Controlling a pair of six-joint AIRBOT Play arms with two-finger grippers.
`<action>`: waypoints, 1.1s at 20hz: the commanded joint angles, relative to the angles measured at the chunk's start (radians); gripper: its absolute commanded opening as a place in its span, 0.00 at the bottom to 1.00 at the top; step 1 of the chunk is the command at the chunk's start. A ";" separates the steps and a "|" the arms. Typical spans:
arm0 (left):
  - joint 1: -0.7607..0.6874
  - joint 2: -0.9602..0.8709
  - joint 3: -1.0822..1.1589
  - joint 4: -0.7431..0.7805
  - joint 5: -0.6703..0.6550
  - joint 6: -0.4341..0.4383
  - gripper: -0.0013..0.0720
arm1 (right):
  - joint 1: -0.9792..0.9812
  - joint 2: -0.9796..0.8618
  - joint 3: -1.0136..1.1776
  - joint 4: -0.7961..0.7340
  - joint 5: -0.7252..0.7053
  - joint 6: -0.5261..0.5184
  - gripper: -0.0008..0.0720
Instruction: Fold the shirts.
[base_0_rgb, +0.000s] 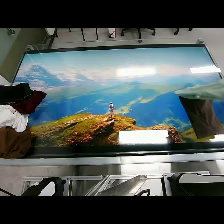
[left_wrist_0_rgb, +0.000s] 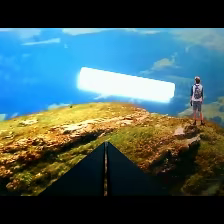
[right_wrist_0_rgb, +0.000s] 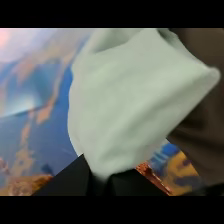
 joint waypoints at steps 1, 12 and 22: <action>0.001 0.000 0.000 -0.001 0.018 -0.002 0.04 | -0.014 0.060 -0.070 -0.209 -0.095 0.073 0.04; 0.001 0.000 0.000 -0.011 0.111 -0.006 0.04 | -0.005 0.113 -0.316 -0.266 -0.100 0.066 0.98; -0.285 0.253 -0.333 -0.148 -0.069 -0.074 0.04 | 0.507 0.338 -0.523 0.069 0.174 -0.120 0.04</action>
